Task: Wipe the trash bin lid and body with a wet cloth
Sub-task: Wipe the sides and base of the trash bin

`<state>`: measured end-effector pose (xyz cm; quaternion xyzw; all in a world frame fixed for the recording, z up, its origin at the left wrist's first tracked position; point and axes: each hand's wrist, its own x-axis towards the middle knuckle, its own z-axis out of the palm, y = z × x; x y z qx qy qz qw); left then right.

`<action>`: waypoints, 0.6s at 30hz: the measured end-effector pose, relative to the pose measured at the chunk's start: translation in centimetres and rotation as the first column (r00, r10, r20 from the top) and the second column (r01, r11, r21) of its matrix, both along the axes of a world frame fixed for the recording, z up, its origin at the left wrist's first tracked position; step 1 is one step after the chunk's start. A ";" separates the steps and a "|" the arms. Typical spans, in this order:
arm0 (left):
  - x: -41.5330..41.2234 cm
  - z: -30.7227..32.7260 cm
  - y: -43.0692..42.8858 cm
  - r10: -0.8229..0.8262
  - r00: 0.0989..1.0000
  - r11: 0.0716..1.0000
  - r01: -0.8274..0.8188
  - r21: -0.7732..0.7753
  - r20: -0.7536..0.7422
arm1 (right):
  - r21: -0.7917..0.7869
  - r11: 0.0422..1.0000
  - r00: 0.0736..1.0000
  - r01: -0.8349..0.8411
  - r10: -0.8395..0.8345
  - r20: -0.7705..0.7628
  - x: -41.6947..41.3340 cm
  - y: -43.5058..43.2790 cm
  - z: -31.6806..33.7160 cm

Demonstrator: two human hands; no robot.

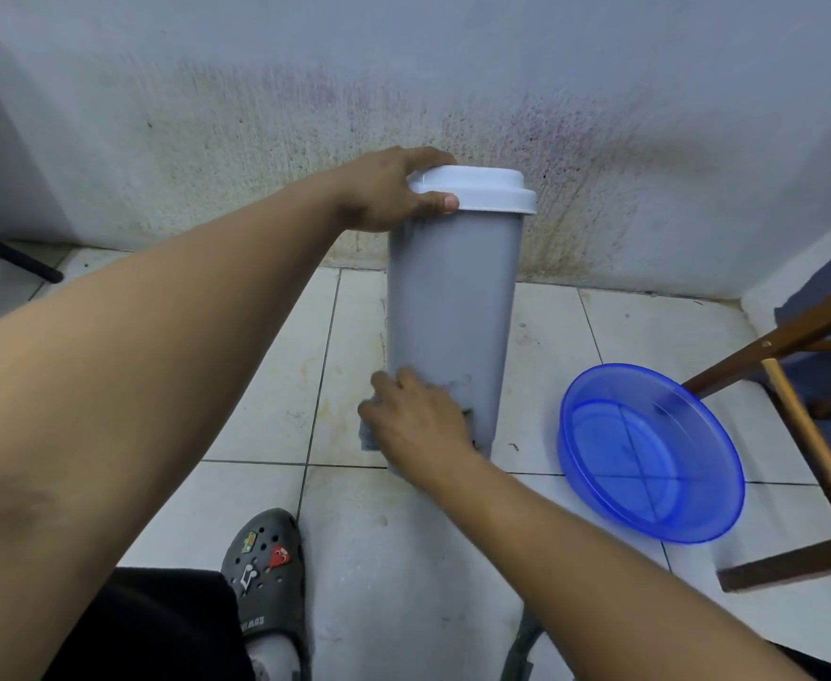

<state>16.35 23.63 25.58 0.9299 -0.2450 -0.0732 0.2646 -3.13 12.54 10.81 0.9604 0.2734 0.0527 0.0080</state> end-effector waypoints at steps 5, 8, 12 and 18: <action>0.4 0.1 0.0 -0.003 1.000 1.000 0.003 0.017 -0.009 | -0.253 0.967 0.990 -0.033 -0.004 -0.144 -2.1 2.3 -3.6; 0.5 0.1 0.1 -0.007 1.000 1.000 0.007 0.014 -0.009 | -0.229 0.971 0.985 -0.065 0.026 -0.170 -1.8 2.5 -3.7; 0.6 0.1 0.2 -0.005 1.000 1.000 0.005 0.003 -0.011 | -0.044 0.992 0.967 -0.119 0.105 -0.232 -2.0 0.9 -3.0; 0.6 0.2 0.1 -0.010 1.000 1.000 0.010 -0.009 -0.026 | 0.202 0.979 0.989 0.040 -0.010 -0.150 0.6 -2.8 0.4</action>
